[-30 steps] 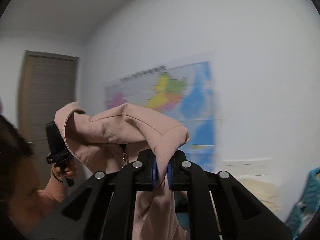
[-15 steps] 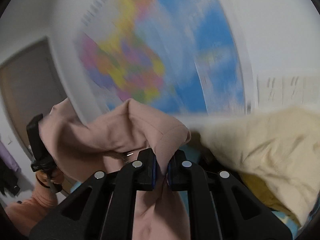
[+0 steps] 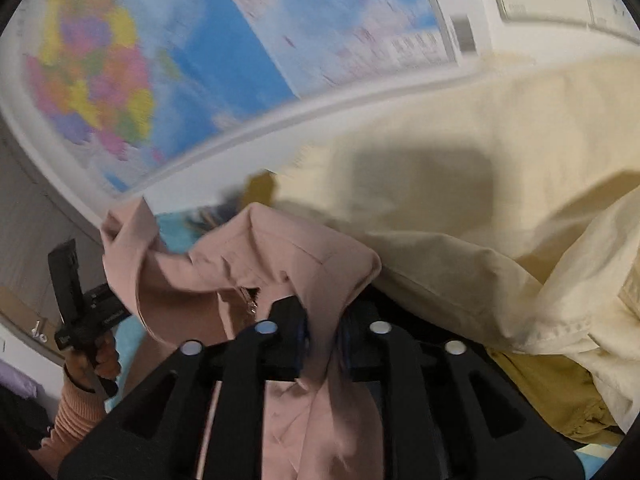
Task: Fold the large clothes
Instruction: 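Lay the pink jacket flat on the bed sheet with both grippers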
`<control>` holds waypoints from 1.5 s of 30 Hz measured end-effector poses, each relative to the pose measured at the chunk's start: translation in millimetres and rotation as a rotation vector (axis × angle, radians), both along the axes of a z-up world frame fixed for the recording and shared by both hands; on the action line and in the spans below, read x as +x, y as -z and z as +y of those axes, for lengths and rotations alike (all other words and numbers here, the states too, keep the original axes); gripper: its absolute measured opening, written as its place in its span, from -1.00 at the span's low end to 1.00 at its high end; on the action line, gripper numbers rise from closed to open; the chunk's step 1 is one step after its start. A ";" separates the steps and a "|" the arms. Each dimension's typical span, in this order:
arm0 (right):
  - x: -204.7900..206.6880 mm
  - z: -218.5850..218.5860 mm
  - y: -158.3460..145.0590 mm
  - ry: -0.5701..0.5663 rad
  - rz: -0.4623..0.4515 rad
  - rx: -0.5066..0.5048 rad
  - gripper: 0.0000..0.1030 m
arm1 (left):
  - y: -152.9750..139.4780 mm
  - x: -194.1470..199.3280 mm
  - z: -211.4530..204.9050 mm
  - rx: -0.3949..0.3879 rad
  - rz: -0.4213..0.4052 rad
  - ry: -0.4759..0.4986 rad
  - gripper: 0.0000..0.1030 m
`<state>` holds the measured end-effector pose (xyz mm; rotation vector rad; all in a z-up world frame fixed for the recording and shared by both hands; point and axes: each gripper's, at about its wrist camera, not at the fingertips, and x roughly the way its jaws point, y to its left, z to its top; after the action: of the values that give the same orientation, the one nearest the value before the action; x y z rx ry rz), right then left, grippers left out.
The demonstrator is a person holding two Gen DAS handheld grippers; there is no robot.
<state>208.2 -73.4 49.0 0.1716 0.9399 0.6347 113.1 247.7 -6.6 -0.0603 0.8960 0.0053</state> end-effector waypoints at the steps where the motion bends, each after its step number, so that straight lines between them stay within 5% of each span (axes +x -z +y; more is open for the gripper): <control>1: -3.2 3.1 -2.4 0.005 -0.025 -0.033 -0.35 | 4.8 5.7 1.9 0.001 0.009 0.003 -0.43; 5: -27.5 24.8 -26.1 -0.019 -0.202 -0.142 0.07 | 15.9 10.0 16.0 -0.013 0.008 -0.003 -0.17; 9: -55.5 69.1 -47.1 -0.123 -0.434 -0.303 0.27 | 9.4 3.1 25.7 -0.014 -0.032 0.009 -0.06; 12: -60.6 104.9 -40.8 -0.221 -0.515 -0.438 0.38 | -4.7 -6.2 21.3 -0.006 -0.089 0.056 0.05; 17: -42.5 156.8 -2.2 -0.292 -0.542 -0.644 0.32 | -10.0 -7.1 -1.9 0.055 -0.107 0.108 0.16; 20: -17.3 167.9 19.8 -0.270 -0.516 -0.762 -0.14 | -7.7 -4.7 -7.7 0.069 -0.092 0.110 0.16; 21: -13.6 163.4 18.5 -0.262 -0.501 -0.747 -0.48 | -7.0 -5.0 -6.2 0.061 -0.092 0.108 0.16; 23: 2.3 139.9 -0.9 -0.229 -0.381 -0.537 -0.84 | -6.1 -8.4 0.9 0.046 -0.101 0.097 0.16; 28: 42.3 61.3 -13.0 -0.054 -0.113 -0.078 -0.88 | -6.7 -20.7 29.4 0.006 -0.128 0.065 0.25; 36: 26.1 72.0 -17.3 -0.049 -0.168 -0.171 -0.59 | 12.6 -29.2 45.4 0.002 -0.069 0.028 0.25; 41: -11.8 57.7 -32.5 -0.074 -0.242 -0.150 0.05 | 11.9 -70.8 68.5 -0.045 -0.090 0.048 0.25; 45: -52.1 32.4 -32.0 -0.112 -0.281 -0.138 0.35 | 14.8 -114.4 96.8 -0.083 -0.087 0.026 0.25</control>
<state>156.0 -41.0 81.0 -0.0933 0.7214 0.6750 -1.4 344.5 -21.4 -0.1254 0.8102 -0.0584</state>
